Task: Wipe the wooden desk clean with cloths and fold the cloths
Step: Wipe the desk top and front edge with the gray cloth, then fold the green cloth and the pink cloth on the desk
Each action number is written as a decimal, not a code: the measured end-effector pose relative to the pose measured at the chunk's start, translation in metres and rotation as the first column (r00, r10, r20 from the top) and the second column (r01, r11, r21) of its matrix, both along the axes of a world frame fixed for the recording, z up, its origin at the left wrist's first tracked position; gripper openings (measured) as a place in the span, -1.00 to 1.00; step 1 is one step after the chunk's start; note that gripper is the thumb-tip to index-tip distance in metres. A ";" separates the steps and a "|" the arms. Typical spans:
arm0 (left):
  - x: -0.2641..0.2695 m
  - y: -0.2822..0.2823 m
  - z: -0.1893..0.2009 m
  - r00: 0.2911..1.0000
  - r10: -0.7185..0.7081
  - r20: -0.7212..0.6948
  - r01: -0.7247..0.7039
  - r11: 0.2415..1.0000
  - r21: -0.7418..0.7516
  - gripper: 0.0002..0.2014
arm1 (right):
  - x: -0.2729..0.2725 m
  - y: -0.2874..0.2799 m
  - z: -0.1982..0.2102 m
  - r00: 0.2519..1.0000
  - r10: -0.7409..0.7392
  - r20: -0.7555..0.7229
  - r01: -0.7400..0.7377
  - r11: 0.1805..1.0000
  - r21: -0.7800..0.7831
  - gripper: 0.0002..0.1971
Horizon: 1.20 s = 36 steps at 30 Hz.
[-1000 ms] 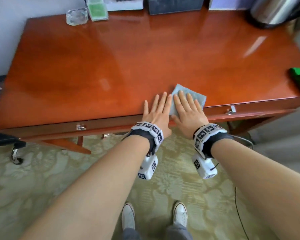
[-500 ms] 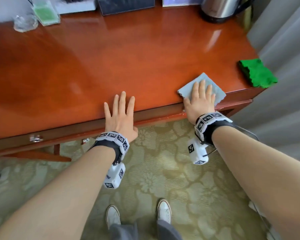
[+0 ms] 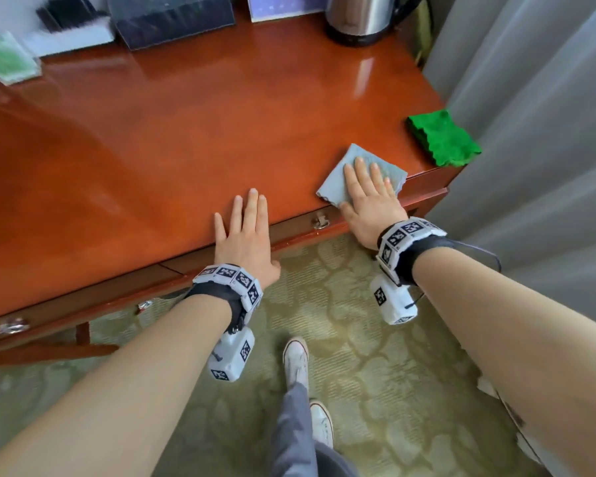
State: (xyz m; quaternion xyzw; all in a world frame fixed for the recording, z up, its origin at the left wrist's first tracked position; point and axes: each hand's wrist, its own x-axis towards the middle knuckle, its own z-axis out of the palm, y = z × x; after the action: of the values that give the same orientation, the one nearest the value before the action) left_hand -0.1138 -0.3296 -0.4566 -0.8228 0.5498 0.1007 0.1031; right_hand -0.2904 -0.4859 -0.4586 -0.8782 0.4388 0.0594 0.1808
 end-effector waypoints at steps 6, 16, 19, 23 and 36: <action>-0.006 -0.010 0.010 1.000 0.016 0.008 -0.016 1.000 0.007 0.07 | 0.006 -0.017 0.007 0.993 -0.087 -0.080 0.089 0.996 0.029 -0.30; -0.009 -0.094 0.027 0.967 -0.187 -0.175 0.185 0.982 -0.030 -0.01 | 0.049 -0.065 0.015 0.986 -0.070 -0.149 0.086 0.991 0.101 -0.25; 0.004 -0.097 0.035 0.952 -0.217 -0.214 0.246 0.962 0.121 -0.05 | 0.043 -0.071 0.041 0.993 -0.094 -0.067 0.107 0.965 0.239 -0.25; 0.026 -0.109 0.069 0.933 -0.209 -0.291 0.293 0.913 0.284 -0.29 | 0.011 -0.068 0.084 0.989 -0.150 0.004 0.147 0.975 0.166 -0.31; -0.054 -0.209 0.166 0.881 -0.345 -0.324 0.399 0.909 0.117 -0.61 | -0.085 -0.094 0.166 0.899 -0.411 -0.151 0.420 0.907 0.032 -0.62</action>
State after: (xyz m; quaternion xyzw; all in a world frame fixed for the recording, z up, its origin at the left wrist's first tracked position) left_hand -0.1680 -0.5390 -0.2908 -0.6642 0.6957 0.2502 0.1110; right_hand -0.3757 -0.5800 -0.2928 -0.7516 0.6257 0.0954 0.1857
